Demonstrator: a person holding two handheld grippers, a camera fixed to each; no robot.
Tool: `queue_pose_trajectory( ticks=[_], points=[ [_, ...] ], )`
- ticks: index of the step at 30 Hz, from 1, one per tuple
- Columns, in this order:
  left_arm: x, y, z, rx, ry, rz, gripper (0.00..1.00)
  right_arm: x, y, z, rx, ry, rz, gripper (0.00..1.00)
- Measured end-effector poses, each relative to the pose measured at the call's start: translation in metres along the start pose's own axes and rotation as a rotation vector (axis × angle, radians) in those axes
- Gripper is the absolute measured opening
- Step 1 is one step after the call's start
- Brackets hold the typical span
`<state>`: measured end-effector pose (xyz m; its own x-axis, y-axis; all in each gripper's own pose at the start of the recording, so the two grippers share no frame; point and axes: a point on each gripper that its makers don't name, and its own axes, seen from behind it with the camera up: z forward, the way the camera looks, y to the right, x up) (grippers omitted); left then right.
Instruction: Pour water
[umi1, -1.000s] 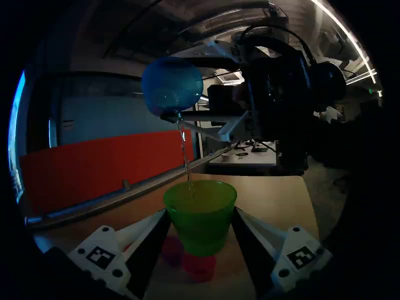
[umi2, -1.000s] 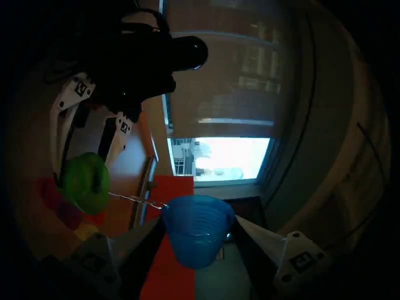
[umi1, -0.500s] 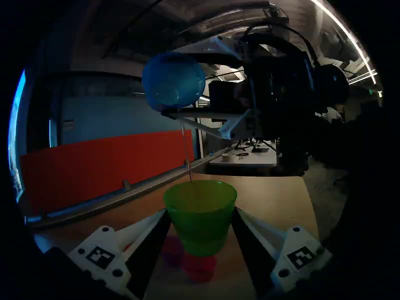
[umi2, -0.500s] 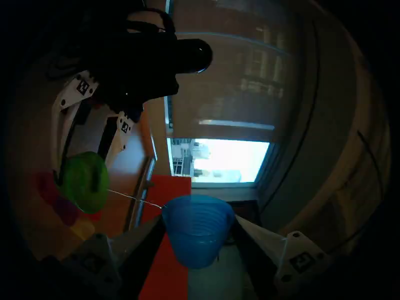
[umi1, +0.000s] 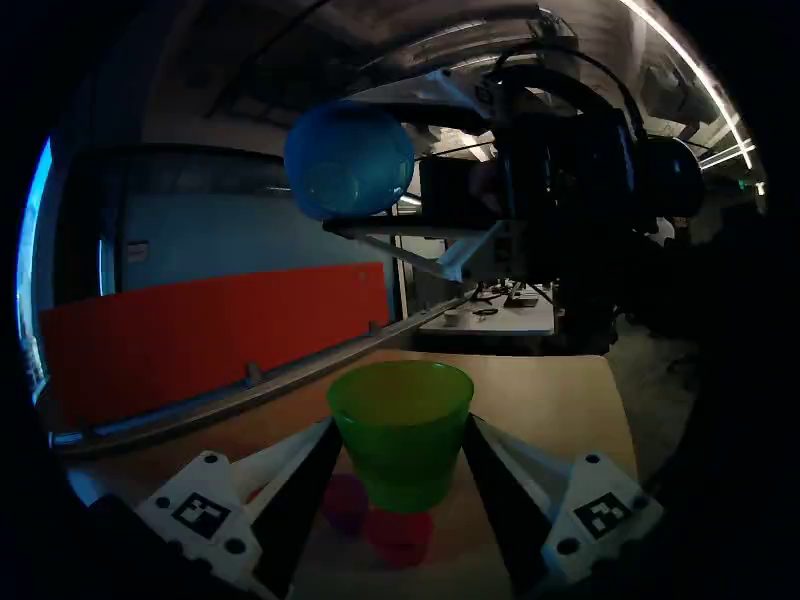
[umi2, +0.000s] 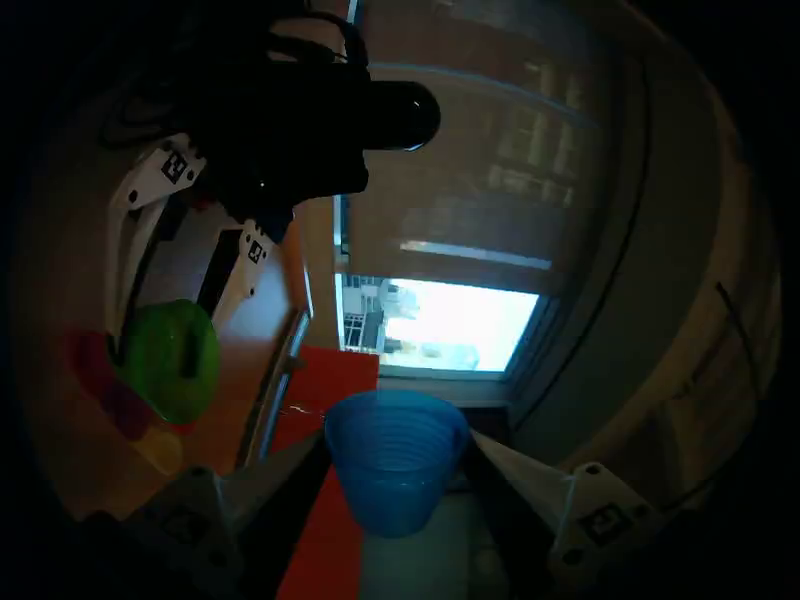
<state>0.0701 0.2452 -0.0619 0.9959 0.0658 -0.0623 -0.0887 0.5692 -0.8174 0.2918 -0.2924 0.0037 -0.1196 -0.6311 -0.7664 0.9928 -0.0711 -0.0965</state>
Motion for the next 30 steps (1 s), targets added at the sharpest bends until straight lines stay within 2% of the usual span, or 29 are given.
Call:
queue_pose_trajectory(
  ticks=[11,17,23,26,30],
  points=[
    [0.001,0.000,0.000,0.001,0.004,-0.001,0.82,0.003,0.002,0.001,-0.003,0.002,-0.005,0.90],
    [0.002,0.000,-0.001,0.003,0.003,0.001,0.82,0.001,-0.001,-0.001,-0.005,0.001,0.033,0.90],
    [0.001,0.000,-0.002,0.004,0.002,-0.001,0.82,-0.003,-0.005,-0.005,-0.008,0.003,0.132,0.90],
    [0.002,-0.001,-0.002,0.006,0.000,0.000,0.82,-0.005,-0.007,-0.008,-0.015,0.005,0.212,0.90],
    [0.002,-0.002,-0.003,0.009,0.001,-0.001,0.82,-0.008,-0.013,-0.010,-0.014,0.014,0.351,0.90]
  ],
)
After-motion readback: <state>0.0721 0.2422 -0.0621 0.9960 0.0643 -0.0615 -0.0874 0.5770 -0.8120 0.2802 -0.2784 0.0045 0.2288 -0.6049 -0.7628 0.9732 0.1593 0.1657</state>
